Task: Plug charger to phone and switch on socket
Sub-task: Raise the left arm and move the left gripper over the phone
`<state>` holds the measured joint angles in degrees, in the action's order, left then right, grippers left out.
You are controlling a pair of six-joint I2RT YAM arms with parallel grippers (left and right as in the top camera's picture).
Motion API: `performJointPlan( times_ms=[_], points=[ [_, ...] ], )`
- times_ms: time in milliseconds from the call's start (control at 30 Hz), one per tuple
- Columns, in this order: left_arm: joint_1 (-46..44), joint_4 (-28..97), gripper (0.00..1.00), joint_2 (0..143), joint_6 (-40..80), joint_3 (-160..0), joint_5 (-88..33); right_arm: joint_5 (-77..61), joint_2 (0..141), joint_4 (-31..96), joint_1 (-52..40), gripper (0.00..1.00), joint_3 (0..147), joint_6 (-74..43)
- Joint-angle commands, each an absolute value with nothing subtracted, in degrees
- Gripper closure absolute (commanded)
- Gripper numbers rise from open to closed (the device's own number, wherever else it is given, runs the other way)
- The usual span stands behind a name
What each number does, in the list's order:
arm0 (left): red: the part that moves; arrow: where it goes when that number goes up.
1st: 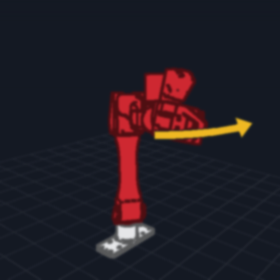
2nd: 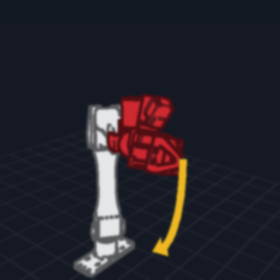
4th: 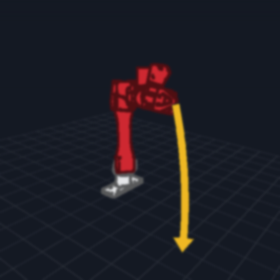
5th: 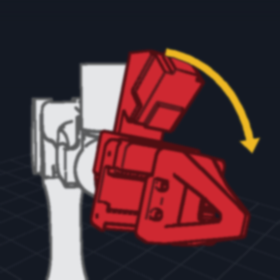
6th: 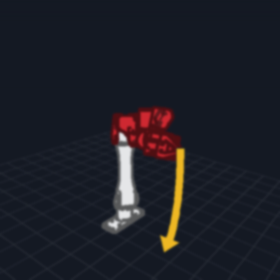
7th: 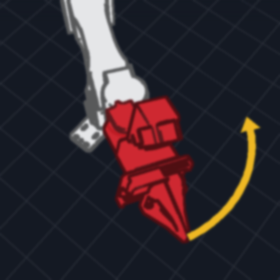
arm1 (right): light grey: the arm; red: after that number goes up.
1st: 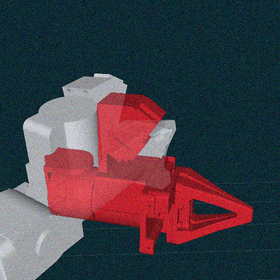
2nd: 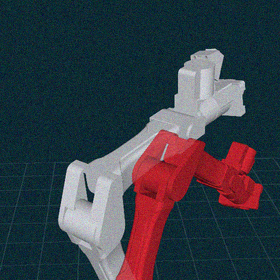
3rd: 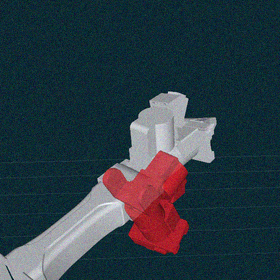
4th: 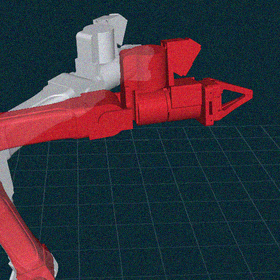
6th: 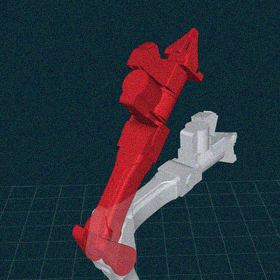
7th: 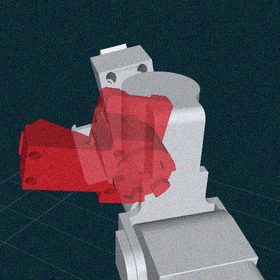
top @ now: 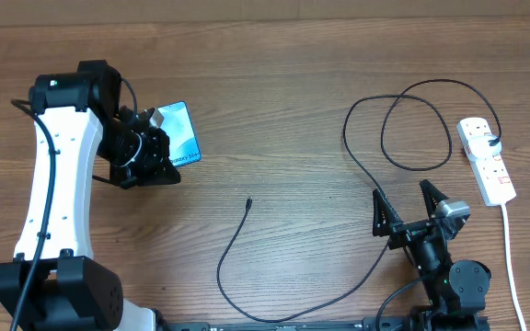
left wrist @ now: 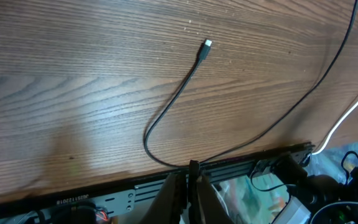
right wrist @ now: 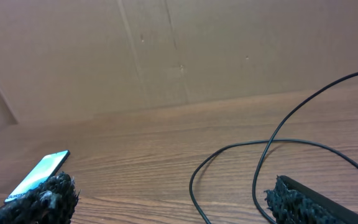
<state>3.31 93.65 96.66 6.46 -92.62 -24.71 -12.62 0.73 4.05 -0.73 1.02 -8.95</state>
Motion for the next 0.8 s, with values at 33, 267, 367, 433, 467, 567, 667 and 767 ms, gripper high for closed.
performJointPlan(
  times_ms=[33,267,367,433,467,567,667,767],
  points=[
    [0.82,92.49,0.96,96.66,6.46,-91.02,-25.52,-12.08,0.25,3.77,-0.32,0.0,0.47,-8.69],
    [-3.57,87.44,0.96,96.66,9.56,-86.41,-25.52,-12.08,0.23,3.77,-0.32,0.0,0.47,-8.69],
    [-4.75,85.32,0.96,96.66,11.22,-84.51,-25.52,-12.08,0.23,3.77,-0.32,0.0,0.47,-8.69],
    [-5.74,83.13,0.96,96.66,12.99,-82.5,-25.5,-12.08,0.23,3.77,-0.32,0.0,0.47,-8.69],
    [-6.17,81.84,0.96,96.66,13.96,-81.32,-25.47,-12.08,0.25,3.77,-0.32,0.0,0.47,-8.69],
    [-7.88,78.24,0.96,96.66,15.86,-78.15,-25.47,-12.1,0.25,3.77,-0.32,0.0,0.47,-8.69],
    [-11.86,71.59,0.94,96.71,18.76,-72.64,-25.3,-12.08,0.23,3.77,-0.32,0.0,0.47,-8.69],
    [-14.5,68.05,0.89,96.71,19.99,-69.67,-25.08,-12.1,0.25,3.77,-0.32,0.0,0.47,-8.69]
  ],
)
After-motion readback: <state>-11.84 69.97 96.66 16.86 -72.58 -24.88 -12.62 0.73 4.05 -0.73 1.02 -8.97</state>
